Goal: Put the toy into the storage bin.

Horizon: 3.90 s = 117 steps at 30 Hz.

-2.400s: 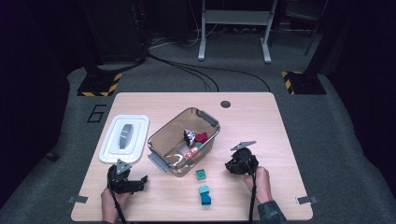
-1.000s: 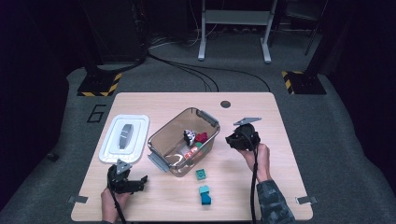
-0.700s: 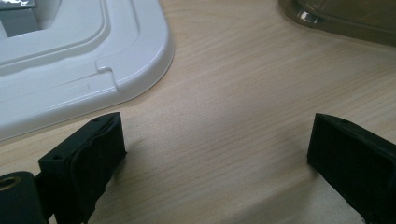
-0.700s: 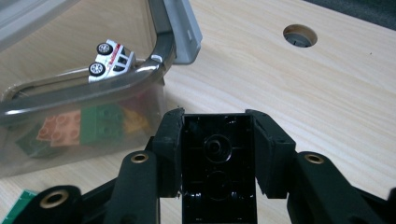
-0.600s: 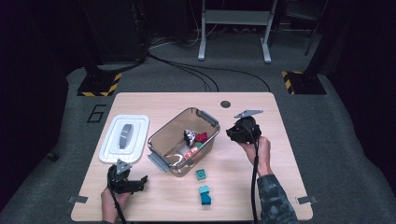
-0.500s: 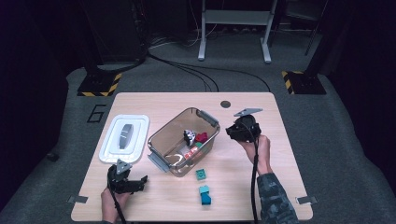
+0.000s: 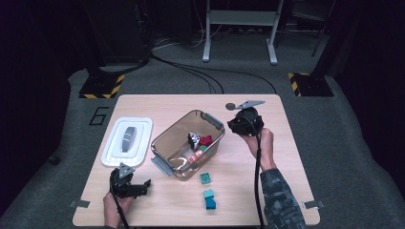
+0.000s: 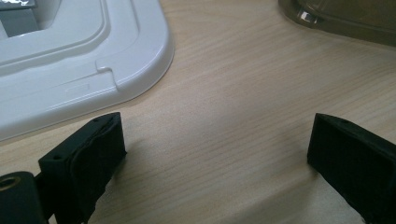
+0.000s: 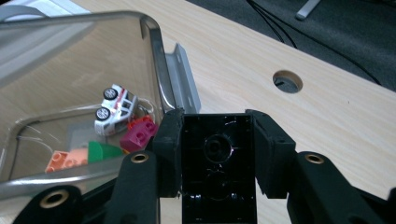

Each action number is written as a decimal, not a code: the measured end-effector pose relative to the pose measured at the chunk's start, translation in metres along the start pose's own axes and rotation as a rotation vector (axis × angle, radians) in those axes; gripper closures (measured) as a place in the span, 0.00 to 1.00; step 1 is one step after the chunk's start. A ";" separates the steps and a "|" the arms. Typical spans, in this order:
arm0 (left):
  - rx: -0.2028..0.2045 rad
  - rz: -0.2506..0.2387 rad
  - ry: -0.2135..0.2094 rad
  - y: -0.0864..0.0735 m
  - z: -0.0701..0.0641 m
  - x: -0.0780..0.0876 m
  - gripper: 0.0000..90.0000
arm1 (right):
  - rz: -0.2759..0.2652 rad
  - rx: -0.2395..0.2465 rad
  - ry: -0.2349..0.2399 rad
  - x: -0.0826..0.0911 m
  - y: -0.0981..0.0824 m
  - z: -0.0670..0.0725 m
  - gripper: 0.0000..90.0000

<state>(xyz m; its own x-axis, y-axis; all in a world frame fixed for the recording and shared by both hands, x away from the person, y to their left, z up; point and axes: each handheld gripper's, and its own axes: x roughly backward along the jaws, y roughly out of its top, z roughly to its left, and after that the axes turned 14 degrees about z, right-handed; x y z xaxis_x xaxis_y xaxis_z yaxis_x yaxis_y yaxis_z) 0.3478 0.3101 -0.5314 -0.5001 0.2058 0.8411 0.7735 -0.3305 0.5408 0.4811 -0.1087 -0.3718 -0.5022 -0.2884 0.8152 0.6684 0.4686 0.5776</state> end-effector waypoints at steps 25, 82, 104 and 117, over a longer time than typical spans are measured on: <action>0.000 0.000 0.000 0.000 0.000 0.000 0.05 | 0.064 0.190 0.056 -0.021 0.030 0.061 0.65; 0.000 0.000 0.000 0.000 0.000 0.000 0.05 | 0.093 0.102 0.154 -0.029 -0.088 0.077 0.18; 0.000 0.000 0.000 0.000 0.000 0.000 0.05 | 0.152 0.083 0.255 -0.073 -0.102 0.099 0.69; 0.007 -0.002 -0.003 0.000 -0.001 0.000 0.05 | 0.181 0.073 0.191 -0.069 -0.111 0.087 0.80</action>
<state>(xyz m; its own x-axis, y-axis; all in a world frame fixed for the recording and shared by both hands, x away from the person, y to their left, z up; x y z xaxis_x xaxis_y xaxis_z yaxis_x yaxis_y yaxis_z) 0.3476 0.3096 -0.5316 -0.5003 0.2088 0.8403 0.7754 -0.3239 0.5421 0.3935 -0.0686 -0.4957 -0.2607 -0.3435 0.9023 0.6934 0.5837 0.4225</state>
